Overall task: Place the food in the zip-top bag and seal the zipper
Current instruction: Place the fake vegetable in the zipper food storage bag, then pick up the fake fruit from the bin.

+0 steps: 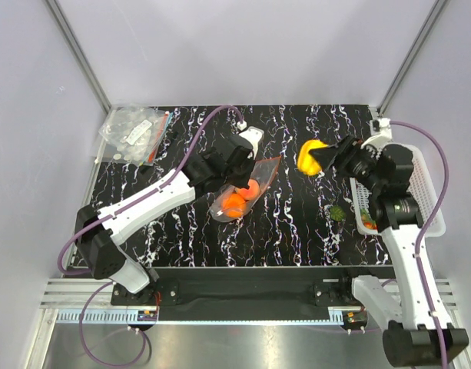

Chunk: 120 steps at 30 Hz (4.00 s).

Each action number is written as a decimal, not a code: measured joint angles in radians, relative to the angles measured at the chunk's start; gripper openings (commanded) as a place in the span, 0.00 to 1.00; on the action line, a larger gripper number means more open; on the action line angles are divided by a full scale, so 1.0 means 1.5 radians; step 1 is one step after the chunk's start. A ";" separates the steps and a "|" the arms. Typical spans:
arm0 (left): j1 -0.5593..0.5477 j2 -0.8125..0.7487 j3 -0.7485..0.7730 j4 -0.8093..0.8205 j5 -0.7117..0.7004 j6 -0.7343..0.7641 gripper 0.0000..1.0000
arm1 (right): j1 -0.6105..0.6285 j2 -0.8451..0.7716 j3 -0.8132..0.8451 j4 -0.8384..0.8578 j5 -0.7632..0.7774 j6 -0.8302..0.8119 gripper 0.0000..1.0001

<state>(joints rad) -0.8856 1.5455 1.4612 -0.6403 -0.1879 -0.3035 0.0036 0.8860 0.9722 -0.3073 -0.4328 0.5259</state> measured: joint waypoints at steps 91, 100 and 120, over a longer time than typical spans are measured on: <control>-0.011 -0.018 0.014 -0.046 -0.007 -0.012 0.00 | -0.277 0.585 0.255 -0.120 0.438 0.026 1.00; -0.011 -0.018 0.045 -0.069 -0.002 -0.005 0.00 | -0.291 0.681 0.302 -0.079 0.434 0.027 1.00; -0.011 -0.016 0.065 -0.091 0.000 -0.005 0.00 | -0.302 0.740 0.314 -0.045 0.493 0.047 0.66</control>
<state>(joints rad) -0.9016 1.5219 1.5581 -0.7769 -0.1875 -0.3107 -0.4500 1.9965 1.4429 -0.3744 0.3073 0.5964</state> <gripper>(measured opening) 0.009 0.726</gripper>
